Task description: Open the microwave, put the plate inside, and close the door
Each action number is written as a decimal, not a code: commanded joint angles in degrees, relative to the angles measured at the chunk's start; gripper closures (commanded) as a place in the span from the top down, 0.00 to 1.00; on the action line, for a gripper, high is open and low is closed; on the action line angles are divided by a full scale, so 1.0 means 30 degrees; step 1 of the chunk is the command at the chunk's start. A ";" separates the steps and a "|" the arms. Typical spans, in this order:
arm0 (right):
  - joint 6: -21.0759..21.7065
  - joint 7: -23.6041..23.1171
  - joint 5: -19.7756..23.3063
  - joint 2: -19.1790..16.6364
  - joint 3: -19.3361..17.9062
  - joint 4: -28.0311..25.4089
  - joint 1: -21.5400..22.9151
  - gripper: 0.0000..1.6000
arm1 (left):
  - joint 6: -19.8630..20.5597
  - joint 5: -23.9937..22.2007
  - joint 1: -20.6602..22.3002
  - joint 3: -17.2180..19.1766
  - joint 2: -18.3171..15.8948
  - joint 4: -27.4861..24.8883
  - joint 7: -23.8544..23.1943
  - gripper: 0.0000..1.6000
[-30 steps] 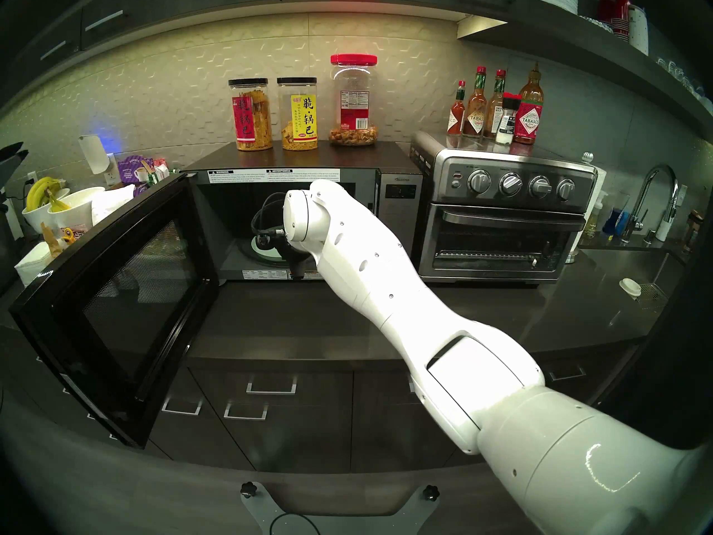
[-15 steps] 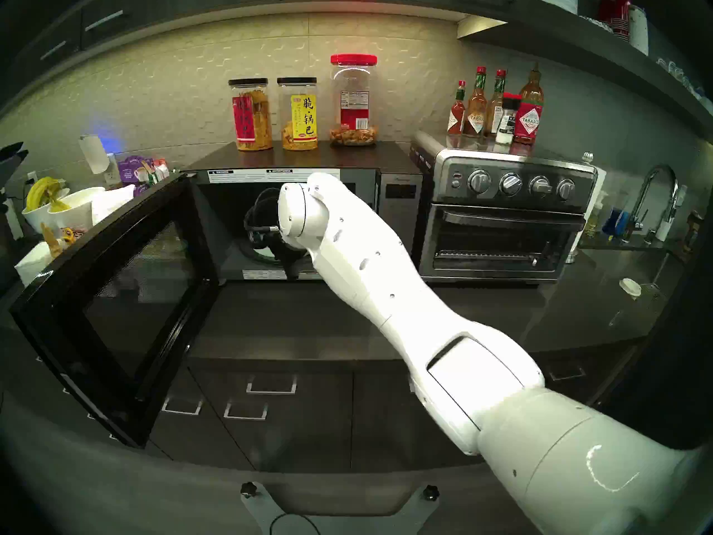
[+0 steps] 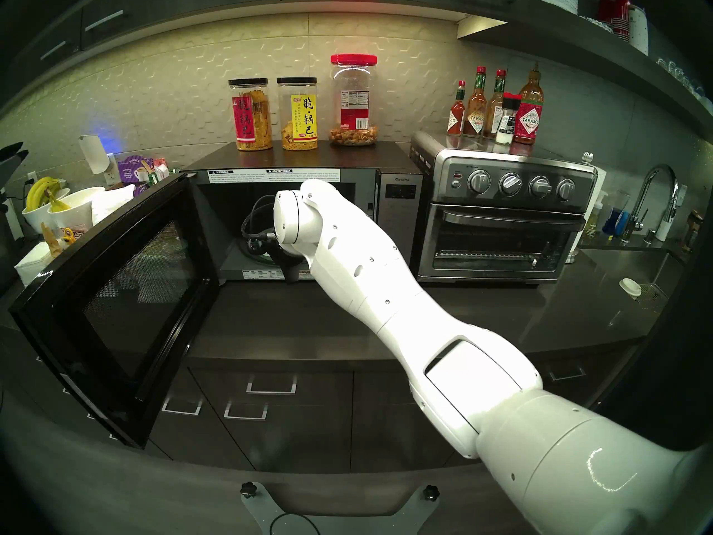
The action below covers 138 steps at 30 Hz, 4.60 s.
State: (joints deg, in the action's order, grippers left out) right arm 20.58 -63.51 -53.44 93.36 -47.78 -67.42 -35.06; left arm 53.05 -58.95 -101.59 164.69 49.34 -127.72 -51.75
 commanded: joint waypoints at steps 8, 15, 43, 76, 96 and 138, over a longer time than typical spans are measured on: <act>0.0178 0.0602 -0.0247 0.0750 0.0038 0.0843 0.0431 0.00 | -0.0017 0.0035 -0.0023 0.0102 -0.0065 0.0010 -0.2046 1.00; 0.0167 0.1232 -0.0460 0.1065 0.0026 0.1804 0.0578 0.00 | -0.0017 0.0035 -0.0024 0.0102 -0.0065 0.0010 -0.2047 1.00; -0.0037 0.2738 -0.1222 0.1676 -0.0276 0.3033 0.0618 0.00 | -0.0019 0.0036 -0.0026 0.0102 -0.0065 0.0011 -0.2053 1.00; 0.0379 0.4729 -0.2469 0.2092 -0.0390 0.4065 0.0604 0.00 | -0.0025 -0.0039 -0.0049 0.0102 -0.0064 -0.0020 -0.1886 1.00; 0.0196 0.4695 -0.2562 0.2112 -0.0773 0.3533 0.0306 0.00 | -0.0023 -0.0007 -0.0040 0.0102 -0.0063 -0.0009 -0.1951 1.00; -0.1766 -0.4376 0.1299 -0.4422 -0.6146 -0.7137 -0.3180 0.00 | 0.0024 -0.0377 -0.0070 0.0102 -0.0023 -0.0180 -0.1029 1.00</act>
State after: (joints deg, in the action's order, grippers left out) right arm 15.98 -73.72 -52.13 84.47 -62.37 -82.85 -43.01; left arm 53.07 -59.69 -101.68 164.70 49.35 -128.14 -51.73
